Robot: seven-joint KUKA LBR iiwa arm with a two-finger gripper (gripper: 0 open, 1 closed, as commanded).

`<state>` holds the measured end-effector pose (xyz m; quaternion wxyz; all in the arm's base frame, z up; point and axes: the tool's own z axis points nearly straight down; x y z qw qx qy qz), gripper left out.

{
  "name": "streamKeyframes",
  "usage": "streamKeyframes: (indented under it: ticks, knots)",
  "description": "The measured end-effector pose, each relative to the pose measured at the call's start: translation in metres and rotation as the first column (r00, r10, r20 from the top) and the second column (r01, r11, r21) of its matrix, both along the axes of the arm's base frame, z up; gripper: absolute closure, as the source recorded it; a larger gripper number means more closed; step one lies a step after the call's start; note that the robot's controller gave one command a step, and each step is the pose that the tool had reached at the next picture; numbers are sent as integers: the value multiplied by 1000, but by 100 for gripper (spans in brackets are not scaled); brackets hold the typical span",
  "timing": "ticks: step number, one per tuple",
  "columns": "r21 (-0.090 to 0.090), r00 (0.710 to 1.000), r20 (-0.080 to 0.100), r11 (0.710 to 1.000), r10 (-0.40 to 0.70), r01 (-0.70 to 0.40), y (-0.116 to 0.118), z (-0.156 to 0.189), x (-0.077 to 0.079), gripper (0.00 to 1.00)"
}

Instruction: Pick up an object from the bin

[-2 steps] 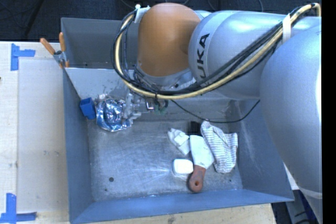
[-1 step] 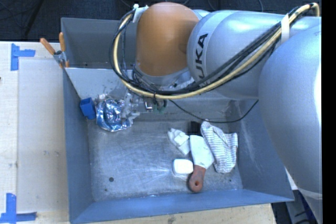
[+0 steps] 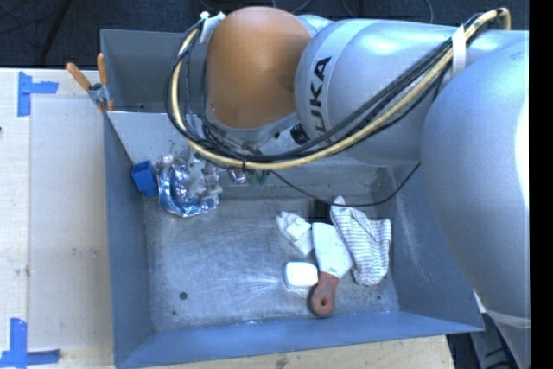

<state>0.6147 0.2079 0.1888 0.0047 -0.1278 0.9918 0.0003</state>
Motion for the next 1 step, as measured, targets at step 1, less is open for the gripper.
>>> streamKeyframes:
  ticks: [1]
  knots:
    - [0, 998, -10, 998, 70, -70, -37, -41, 0, 100]
